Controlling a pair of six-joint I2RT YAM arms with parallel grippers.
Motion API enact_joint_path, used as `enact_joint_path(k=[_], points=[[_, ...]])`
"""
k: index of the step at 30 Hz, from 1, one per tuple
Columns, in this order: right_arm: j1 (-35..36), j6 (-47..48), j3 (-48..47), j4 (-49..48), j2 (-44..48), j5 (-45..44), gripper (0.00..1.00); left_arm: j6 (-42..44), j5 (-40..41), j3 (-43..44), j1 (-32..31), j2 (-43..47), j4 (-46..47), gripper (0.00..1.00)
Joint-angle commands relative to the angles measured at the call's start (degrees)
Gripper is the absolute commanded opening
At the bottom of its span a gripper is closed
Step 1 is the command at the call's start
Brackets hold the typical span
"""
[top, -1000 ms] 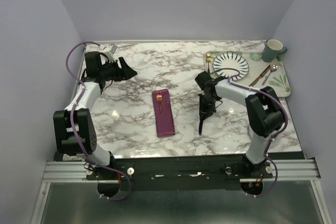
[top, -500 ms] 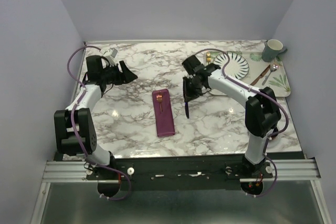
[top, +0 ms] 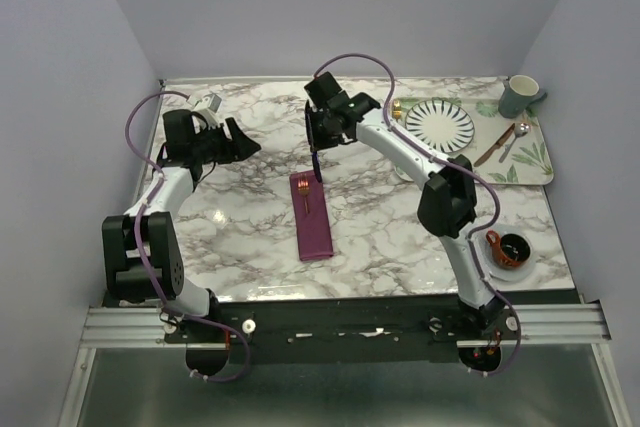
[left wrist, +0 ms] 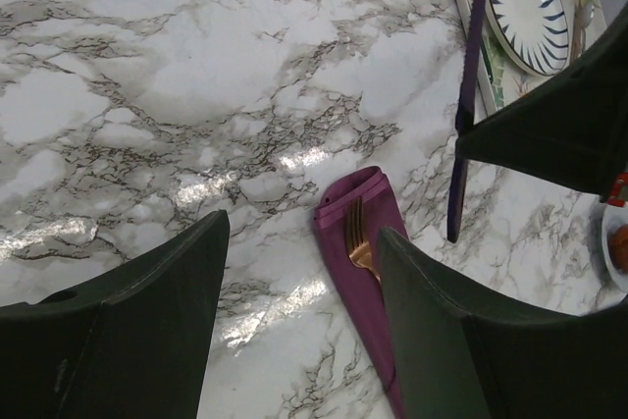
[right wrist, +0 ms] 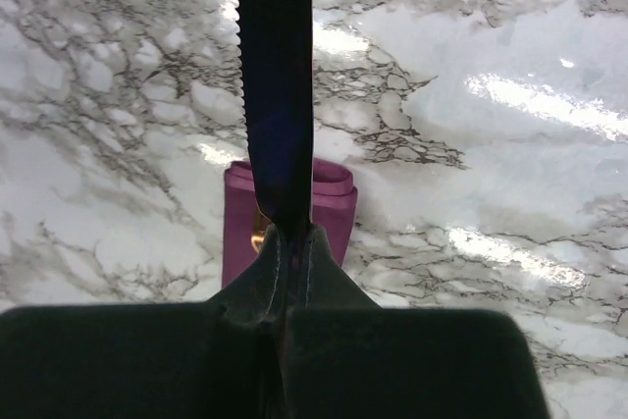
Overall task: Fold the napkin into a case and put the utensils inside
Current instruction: Insert the knife into the folded napkin.
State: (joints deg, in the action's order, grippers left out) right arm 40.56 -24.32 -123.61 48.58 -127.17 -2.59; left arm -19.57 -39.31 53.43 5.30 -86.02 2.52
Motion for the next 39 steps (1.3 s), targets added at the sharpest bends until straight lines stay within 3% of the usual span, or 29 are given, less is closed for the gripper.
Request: enact_joint_path(k=[1,18,39], points=[[0.66,1.11,-5.85,2.50,-5.18,-4.17,0.01,0.50,1.96,-1.22,0.33,2.17,2.13,0.72],[2.25,-2.75,-6.73,2.75,-9.93,-3.65,0.01,-0.47,1.25,-2.98,1.99,2.26,3.19,0.73],[4.80,-6.44,0.30,4.86,-7.56,-2.51,0.01,-0.47,-0.15,-5.26,4.37,4.01,3.19,0.73]])
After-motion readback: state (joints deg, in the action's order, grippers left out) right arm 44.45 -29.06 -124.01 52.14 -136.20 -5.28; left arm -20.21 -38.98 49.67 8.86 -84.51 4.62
